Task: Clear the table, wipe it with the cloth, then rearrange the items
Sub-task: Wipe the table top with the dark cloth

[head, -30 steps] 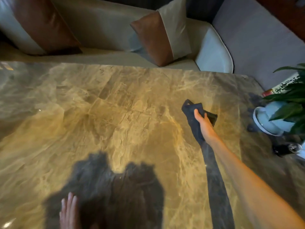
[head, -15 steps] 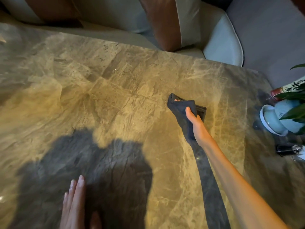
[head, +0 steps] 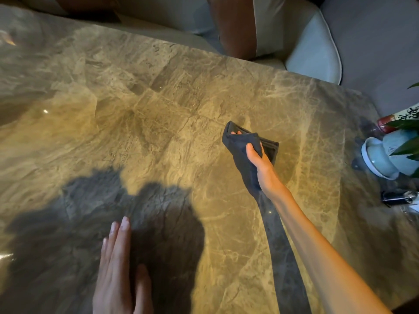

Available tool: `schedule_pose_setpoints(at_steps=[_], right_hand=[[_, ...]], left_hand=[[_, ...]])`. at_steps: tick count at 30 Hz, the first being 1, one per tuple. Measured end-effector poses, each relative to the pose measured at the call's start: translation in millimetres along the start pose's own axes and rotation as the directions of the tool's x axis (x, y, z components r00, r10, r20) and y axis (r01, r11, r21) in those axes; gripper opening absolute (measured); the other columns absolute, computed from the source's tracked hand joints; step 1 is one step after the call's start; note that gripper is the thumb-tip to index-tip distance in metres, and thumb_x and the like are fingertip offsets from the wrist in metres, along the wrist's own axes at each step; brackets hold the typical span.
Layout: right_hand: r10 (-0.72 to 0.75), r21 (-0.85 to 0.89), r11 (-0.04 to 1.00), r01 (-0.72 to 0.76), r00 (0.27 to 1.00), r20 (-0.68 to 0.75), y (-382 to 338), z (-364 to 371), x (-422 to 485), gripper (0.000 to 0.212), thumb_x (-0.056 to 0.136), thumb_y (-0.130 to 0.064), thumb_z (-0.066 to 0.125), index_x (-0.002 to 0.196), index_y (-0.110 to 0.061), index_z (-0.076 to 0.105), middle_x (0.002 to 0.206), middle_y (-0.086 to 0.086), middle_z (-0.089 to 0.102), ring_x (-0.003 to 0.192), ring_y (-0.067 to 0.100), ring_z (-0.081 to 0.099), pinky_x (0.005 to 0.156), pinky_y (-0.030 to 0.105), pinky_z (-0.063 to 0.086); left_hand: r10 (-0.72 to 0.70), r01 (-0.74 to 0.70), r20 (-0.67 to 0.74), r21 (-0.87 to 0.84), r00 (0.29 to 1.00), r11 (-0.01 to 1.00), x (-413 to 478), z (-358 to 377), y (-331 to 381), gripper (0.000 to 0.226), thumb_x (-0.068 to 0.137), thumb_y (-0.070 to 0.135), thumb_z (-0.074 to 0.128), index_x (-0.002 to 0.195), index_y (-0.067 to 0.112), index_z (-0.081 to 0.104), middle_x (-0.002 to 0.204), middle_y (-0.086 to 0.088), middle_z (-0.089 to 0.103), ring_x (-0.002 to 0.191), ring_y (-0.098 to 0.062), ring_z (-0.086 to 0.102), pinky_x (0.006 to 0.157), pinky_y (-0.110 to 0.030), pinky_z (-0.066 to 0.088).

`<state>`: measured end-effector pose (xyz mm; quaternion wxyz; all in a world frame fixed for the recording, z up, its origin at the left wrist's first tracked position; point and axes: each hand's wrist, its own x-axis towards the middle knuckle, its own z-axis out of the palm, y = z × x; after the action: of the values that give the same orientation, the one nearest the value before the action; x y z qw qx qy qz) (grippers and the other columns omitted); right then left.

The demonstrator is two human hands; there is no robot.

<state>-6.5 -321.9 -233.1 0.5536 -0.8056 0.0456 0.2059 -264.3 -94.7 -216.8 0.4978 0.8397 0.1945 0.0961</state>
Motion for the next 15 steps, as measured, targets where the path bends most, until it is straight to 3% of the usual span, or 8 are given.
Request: schedule_pose_setpoints(at_steps=[3,7,15], right_hand=[[-0.061,-0.056,0.997,0.062,0.998,0.022,3.4,3.9,-5.0,0.083,0.075,-0.078,0.059,0.147,-0.042,0.035,0.164,-0.009,0.014,0.15,0.01,0.019,0.122,0.049,0.02],[-0.035,-0.062,0.997,0.037,0.999,0.04,3.3,8.7,-10.8,0.071,0.076,-0.079,0.055,0.14,-0.052,0.04,0.164,-0.013,0.013,0.152,0.008,0.01,0.123,0.051,0.016],[-0.047,-0.036,0.998,0.05,0.996,0.082,0.6,18.5,-17.7,0.065,0.083,-0.076,0.049,0.14,-0.046,0.044,0.162,-0.013,0.021,0.152,0.007,0.004,0.123,0.052,0.012]], left_hand=[[0.004,-0.005,-0.025,-0.03,1.0,1.0,-1.1,0.3,7.7,0.069,0.079,0.021,0.038,0.146,0.008,0.036,0.154,0.0,0.037,0.148,-0.015,0.024,0.122,-0.035,0.017],[0.003,-0.004,-0.023,-0.036,1.0,0.999,-1.6,-0.7,4.5,0.068,0.08,0.02,0.037,0.147,0.009,0.033,0.155,0.0,0.035,0.148,-0.014,0.022,0.122,-0.036,0.016],[0.019,-0.021,-0.032,-0.052,0.999,0.998,-2.4,-0.2,4.4,0.067,0.081,0.013,0.038,0.148,0.01,0.033,0.155,0.0,0.036,0.149,-0.015,0.022,0.122,-0.038,0.017]])
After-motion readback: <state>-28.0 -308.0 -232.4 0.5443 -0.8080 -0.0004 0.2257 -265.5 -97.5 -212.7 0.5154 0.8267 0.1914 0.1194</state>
